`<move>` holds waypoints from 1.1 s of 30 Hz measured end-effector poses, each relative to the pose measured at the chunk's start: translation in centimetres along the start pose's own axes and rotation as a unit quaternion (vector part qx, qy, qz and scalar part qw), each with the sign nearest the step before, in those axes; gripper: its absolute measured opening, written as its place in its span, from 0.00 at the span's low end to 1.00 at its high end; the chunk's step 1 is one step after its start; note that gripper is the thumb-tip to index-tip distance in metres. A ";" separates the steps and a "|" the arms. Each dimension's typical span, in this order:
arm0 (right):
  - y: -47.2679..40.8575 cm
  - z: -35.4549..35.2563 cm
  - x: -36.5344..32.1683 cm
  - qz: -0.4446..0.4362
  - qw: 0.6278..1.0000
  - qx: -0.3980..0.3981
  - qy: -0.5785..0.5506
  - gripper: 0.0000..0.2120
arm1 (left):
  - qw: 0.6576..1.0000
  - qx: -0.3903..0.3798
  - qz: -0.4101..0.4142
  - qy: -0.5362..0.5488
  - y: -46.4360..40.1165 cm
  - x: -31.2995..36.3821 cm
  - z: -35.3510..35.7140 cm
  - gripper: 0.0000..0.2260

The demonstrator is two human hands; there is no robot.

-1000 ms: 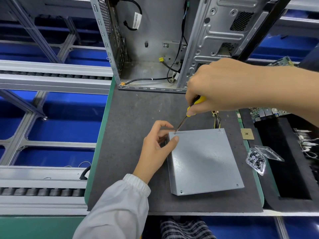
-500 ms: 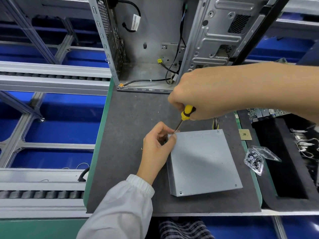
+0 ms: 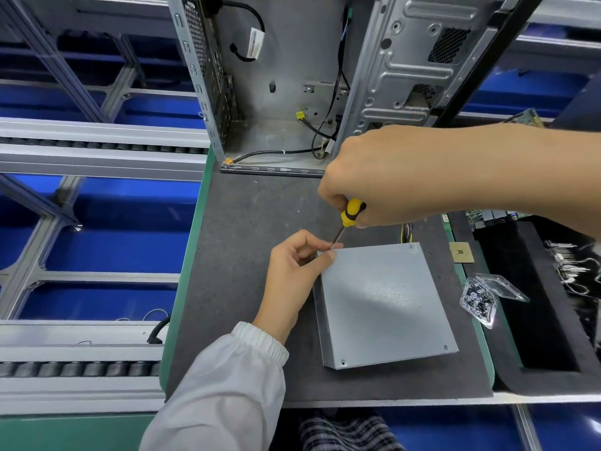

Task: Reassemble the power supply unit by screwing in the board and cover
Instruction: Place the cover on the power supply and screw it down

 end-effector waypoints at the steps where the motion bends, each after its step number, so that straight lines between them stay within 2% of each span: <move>1: -0.1 0.0 0.0 0.000 1.000 0.001 -0.001 0.03 | 1.000 -0.001 -0.002 0.010 0.0 0.0 0.0 0.07; 11: -0.1 -0.4 0.9 0.036 0.997 -0.013 -0.071 0.06 | 0.999 -0.030 -0.026 0.030 -0.3 -0.5 -0.2 0.05; 15: 0.0 -0.7 1.0 0.058 0.996 -0.038 -0.049 0.22 | 0.998 -0.047 -0.023 0.022 -0.5 -0.4 -0.2 0.06; 17: 0.1 -0.8 0.9 0.071 0.996 -0.051 -0.035 0.24 | 0.998 -0.063 -0.020 0.016 -0.5 -0.3 -0.2 0.08; 21: -0.2 -0.5 0.4 0.074 0.995 -0.057 -0.017 0.20 | 0.996 -0.083 -0.012 0.001 -0.4 -0.4 -0.3 0.08; 24: -0.3 -0.6 -0.4 0.061 0.997 -0.051 -0.025 0.07 | 0.997 -0.073 -0.005 -0.009 -0.3 -0.7 -0.5 0.07; 27: -0.2 -0.6 -0.6 0.065 0.995 -0.069 -0.022 0.11 | 0.998 -0.064 -0.003 -0.010 -0.2 -0.8 -0.5 0.07; 33: -0.3 -0.8 -0.2 0.074 0.995 -0.057 -0.012 0.09 | 0.998 -0.054 0.005 -0.027 -0.1 -0.4 -0.5 0.05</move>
Point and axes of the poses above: each hand's wrist, its own y-axis away from the middle knuckle, its own z-axis out of the palm, x = y × z, the point moved 8 cm from there along -y, towards the middle knuckle, and after that the axes turned 3 degrees about x, right-handed, at the moved point
